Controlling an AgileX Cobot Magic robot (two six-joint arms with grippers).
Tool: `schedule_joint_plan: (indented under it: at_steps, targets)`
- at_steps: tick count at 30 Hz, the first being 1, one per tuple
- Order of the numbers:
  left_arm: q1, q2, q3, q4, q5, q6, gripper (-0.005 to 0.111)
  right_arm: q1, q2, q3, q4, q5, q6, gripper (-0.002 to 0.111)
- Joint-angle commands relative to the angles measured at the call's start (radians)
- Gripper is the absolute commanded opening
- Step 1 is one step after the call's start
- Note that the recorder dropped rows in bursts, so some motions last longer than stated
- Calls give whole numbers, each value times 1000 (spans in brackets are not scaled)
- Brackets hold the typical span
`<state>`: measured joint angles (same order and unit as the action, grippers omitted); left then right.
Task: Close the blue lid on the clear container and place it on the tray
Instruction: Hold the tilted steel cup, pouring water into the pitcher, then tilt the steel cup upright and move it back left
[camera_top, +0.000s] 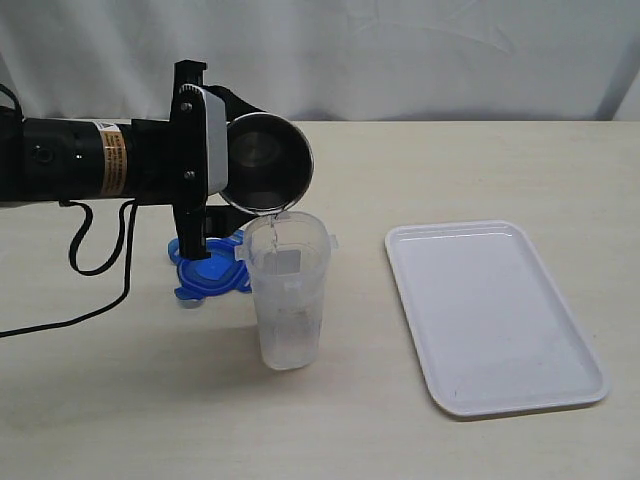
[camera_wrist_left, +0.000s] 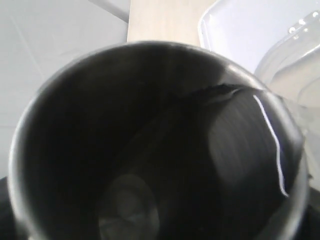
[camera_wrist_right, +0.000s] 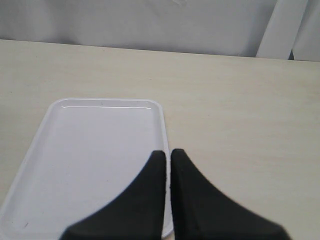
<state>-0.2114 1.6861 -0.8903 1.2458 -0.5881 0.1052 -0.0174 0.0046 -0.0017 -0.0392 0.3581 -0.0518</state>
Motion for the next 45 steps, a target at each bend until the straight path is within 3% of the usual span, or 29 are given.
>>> schedule_joint_plan:
  at_steps: [1,27,33,37,43,45]
  targets:
    - [-5,-8,-8,-35,-41,3,0,-4,-5,2,2,-1,-8,4]
    - [-5,-8,-8,-38,-34,16,0,-4,-5,2,2,-1,-8,4]
    - [-5,-8,-8,-39,-34,-169,0,-4,-5,2,2,-1,-8,4]
    - [-5,-8,-8,-39,-34,-389,0,-4,-5,2,2,-1,-8,4]
    - [8,-8,-8,-222,29,-457,0,-4,-5,2,2,-1,-8,4]
    - [51,-8,-8,-399,32,-457,0,-4,-5,2,2,-1,-8,4]
